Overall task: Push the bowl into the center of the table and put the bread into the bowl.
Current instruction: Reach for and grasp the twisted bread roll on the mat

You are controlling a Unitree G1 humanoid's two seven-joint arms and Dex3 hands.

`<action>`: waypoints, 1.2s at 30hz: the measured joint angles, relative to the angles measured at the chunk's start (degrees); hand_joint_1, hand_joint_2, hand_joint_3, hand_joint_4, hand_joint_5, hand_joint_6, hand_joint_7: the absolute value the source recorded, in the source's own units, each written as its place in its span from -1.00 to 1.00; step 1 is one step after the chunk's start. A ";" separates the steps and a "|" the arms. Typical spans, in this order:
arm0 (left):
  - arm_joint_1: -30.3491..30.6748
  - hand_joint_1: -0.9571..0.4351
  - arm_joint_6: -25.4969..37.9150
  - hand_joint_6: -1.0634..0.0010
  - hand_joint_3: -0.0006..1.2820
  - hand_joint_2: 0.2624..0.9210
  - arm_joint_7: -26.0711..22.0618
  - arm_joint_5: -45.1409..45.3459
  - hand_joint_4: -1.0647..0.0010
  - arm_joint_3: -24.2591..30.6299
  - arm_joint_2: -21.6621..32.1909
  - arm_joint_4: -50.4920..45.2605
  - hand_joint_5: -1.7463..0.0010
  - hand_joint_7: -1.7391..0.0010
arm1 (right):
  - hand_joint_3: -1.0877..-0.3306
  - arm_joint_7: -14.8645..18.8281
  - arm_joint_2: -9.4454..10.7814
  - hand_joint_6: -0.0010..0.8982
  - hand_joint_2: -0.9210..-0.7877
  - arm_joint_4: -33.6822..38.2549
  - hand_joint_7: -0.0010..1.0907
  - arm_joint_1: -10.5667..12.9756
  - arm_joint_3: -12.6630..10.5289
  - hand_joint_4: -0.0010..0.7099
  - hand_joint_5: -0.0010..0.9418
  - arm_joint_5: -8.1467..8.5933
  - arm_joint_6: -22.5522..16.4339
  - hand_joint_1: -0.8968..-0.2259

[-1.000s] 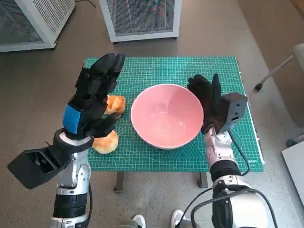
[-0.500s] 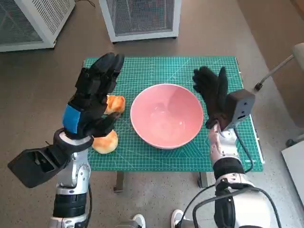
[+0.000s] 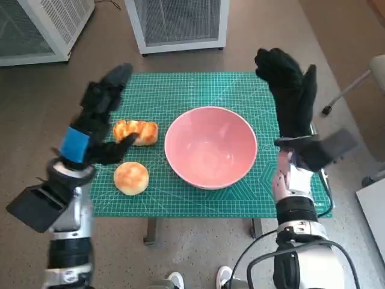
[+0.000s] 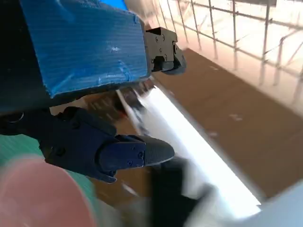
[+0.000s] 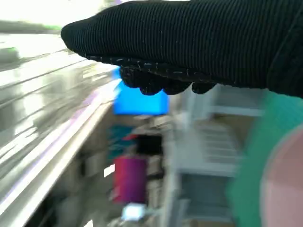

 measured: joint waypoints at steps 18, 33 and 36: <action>-8.25 -0.03 10.22 0.94 -0.99 0.44 0.85 18.67 0.97 -7.16 15.10 5.20 1.00 0.73 | 0.84 9.59 0.61 -0.66 -1.00 -28.77 -0.07 12.75 6.19 -0.24 -0.98 10.67 7.30 0.23; -15.36 0.48 30.49 0.92 -0.98 0.42 -13.23 25.65 1.00 -19.14 16.70 6.93 1.00 0.85 | 0.83 7.76 0.21 -0.66 -1.00 -31.95 -0.06 14.50 6.63 -0.24 -0.98 10.02 9.29 0.28; -16.35 0.48 33.82 0.92 -0.98 0.42 -14.49 27.45 1.00 -21.08 16.70 6.67 1.00 0.86 | 0.83 7.51 0.20 -0.66 -1.00 -32.16 -0.06 14.59 6.67 -0.24 -0.98 9.99 9.34 0.28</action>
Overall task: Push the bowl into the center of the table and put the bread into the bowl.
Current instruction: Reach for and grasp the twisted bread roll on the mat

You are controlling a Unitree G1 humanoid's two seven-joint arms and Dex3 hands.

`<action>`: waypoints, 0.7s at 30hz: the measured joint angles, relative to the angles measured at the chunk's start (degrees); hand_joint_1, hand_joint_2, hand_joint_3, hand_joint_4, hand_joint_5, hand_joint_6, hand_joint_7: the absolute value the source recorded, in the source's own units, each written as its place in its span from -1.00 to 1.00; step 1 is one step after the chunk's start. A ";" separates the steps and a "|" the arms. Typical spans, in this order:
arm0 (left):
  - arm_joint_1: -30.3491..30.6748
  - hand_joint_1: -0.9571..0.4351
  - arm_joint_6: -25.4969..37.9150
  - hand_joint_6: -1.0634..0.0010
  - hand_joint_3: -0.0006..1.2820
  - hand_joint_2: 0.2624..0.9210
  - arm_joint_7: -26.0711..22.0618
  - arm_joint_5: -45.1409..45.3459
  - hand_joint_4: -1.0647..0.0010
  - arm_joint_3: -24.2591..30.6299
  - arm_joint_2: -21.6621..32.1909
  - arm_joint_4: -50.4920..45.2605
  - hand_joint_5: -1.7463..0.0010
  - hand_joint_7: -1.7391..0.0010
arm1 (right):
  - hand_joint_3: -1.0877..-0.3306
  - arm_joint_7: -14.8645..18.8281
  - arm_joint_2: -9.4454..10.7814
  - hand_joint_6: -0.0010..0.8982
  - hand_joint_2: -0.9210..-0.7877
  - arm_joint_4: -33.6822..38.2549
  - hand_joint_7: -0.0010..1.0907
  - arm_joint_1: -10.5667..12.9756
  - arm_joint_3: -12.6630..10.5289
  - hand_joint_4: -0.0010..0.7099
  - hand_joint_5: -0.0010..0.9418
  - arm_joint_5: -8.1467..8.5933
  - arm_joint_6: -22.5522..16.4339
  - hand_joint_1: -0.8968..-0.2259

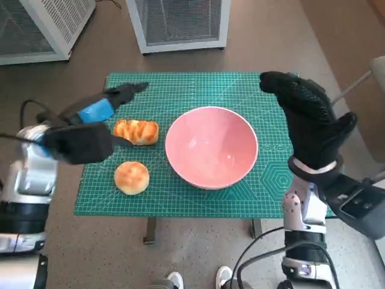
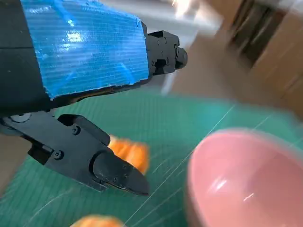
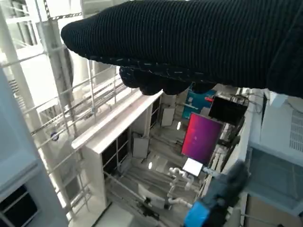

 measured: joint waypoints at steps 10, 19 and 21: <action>-2.74 0.43 6.87 0.84 -0.99 0.42 0.08 6.04 1.00 -5.58 -1.04 2.53 1.00 0.88 | 0.82 -0.20 -0.06 -0.66 -1.00 -0.03 -0.07 0.08 0.11 -0.23 -0.99 0.01 0.24 0.29; -6.29 0.38 7.27 0.78 -0.99 0.42 4.20 10.14 0.99 -10.14 -4.22 13.48 1.00 0.90 | 0.83 -0.19 -0.09 -0.66 -1.00 -0.02 -0.07 0.16 0.06 -0.23 -0.99 0.08 0.28 0.28; -6.98 0.37 7.04 0.77 -0.99 0.42 5.37 10.67 0.97 -10.90 -4.91 16.05 0.99 0.91 | 0.83 -0.18 -0.10 -0.66 -1.00 -0.02 -0.07 0.16 0.06 -0.23 -0.99 0.09 0.28 0.28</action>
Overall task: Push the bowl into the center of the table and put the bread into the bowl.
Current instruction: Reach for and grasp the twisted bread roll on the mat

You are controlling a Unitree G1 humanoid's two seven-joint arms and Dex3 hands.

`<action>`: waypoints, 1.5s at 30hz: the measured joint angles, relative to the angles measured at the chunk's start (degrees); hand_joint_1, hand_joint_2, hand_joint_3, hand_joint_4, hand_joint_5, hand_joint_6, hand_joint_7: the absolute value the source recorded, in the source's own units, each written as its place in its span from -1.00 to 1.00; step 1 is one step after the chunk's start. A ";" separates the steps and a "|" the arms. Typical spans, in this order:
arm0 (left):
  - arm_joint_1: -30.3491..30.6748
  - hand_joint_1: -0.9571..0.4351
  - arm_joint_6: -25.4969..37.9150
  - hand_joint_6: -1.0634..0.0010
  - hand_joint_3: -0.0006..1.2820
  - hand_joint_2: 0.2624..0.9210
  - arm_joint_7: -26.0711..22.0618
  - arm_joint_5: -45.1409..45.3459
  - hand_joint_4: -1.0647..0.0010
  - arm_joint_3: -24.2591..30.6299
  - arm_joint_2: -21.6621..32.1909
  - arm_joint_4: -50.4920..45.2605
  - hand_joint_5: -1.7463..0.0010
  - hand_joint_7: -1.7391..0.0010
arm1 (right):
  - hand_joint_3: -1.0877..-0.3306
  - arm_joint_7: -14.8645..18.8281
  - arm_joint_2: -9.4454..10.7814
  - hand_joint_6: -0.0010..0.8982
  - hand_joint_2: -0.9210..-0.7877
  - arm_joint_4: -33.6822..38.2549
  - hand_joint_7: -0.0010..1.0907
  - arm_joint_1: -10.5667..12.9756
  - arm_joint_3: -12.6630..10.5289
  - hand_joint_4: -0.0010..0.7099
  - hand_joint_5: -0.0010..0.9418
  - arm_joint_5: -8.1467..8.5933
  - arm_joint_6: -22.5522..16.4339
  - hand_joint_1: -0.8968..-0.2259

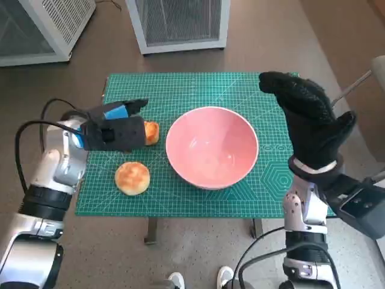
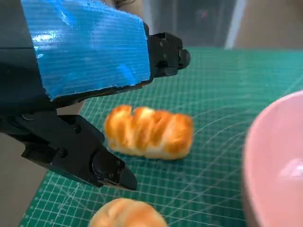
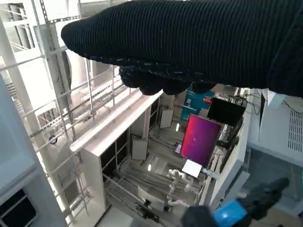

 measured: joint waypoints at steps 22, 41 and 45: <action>-8.85 0.32 -6.16 0.68 -0.98 0.48 12.86 4.14 0.80 -6.89 -6.53 27.16 0.99 0.96 | 0.84 0.01 0.03 -0.64 -1.00 0.09 -0.10 0.05 -0.05 -0.22 -0.99 0.20 0.64 0.26; -9.14 0.37 -17.67 -0.12 -0.86 0.99 35.37 10.80 -0.26 -13.52 -7.99 35.66 -0.34 -0.23 | 0.87 0.01 0.32 -0.62 -1.00 -1.24 -0.14 1.11 0.02 -0.22 -0.99 0.70 1.54 0.31; -9.14 0.37 -19.50 -0.17 -0.88 1.00 36.51 10.76 -0.26 -13.53 -7.73 35.97 -0.38 -0.27 | 0.88 0.04 0.35 -0.61 -1.00 -1.25 -0.14 1.26 -0.01 -0.21 -0.99 0.89 1.61 0.30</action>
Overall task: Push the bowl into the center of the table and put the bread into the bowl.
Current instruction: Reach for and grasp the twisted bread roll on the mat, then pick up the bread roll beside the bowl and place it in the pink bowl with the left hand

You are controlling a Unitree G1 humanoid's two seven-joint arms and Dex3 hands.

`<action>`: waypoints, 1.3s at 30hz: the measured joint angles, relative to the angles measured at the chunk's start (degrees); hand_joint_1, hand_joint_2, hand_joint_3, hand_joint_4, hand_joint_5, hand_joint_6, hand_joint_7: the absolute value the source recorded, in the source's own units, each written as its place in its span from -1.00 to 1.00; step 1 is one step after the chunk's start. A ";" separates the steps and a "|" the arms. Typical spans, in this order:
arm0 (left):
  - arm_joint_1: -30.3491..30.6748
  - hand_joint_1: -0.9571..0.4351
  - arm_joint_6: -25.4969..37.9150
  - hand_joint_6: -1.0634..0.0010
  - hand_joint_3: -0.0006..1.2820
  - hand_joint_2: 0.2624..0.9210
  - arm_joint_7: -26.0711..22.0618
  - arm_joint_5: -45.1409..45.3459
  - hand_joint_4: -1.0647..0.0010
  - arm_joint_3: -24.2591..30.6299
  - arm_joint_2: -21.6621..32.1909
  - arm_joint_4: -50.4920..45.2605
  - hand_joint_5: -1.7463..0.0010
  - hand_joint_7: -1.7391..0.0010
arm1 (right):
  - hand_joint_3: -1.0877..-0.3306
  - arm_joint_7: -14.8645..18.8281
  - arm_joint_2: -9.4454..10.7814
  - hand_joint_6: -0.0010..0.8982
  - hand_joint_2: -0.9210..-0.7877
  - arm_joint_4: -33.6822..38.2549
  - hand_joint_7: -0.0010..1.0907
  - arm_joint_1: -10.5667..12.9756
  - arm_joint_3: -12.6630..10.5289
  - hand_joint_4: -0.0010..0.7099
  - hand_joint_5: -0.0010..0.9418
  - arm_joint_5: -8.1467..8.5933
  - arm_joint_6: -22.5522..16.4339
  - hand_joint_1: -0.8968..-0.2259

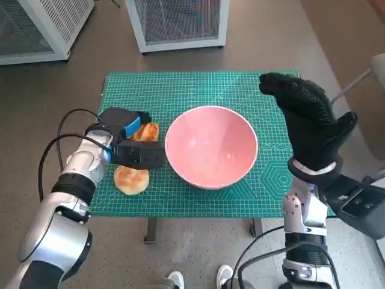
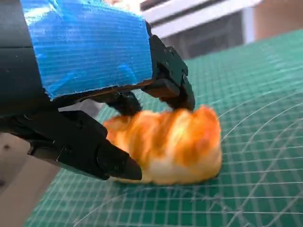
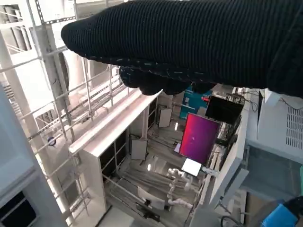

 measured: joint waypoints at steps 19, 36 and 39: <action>0.14 0.38 -4.62 -0.19 -0.90 1.00 -1.61 -5.39 -0.32 7.26 6.06 -9.85 -0.36 -0.29 | 0.87 0.19 0.20 -0.59 -1.00 -0.51 -0.17 0.44 0.04 -0.21 -0.99 0.85 0.12 0.32; 8.79 0.38 -0.41 -0.26 -0.96 0.99 -5.08 -9.03 -0.42 16.70 9.07 -46.33 -0.29 -0.25 | 0.86 0.60 0.37 -0.61 -1.00 -0.78 -0.16 0.46 0.81 -0.20 -0.99 1.48 0.50 0.32; 10.78 0.38 0.28 -0.31 -0.97 0.98 -6.25 -9.07 -0.41 17.54 8.56 -52.72 -0.27 -0.24 | 0.86 0.60 0.33 -0.62 -1.00 -1.04 -0.16 0.60 0.86 -0.20 -0.99 1.44 0.54 0.31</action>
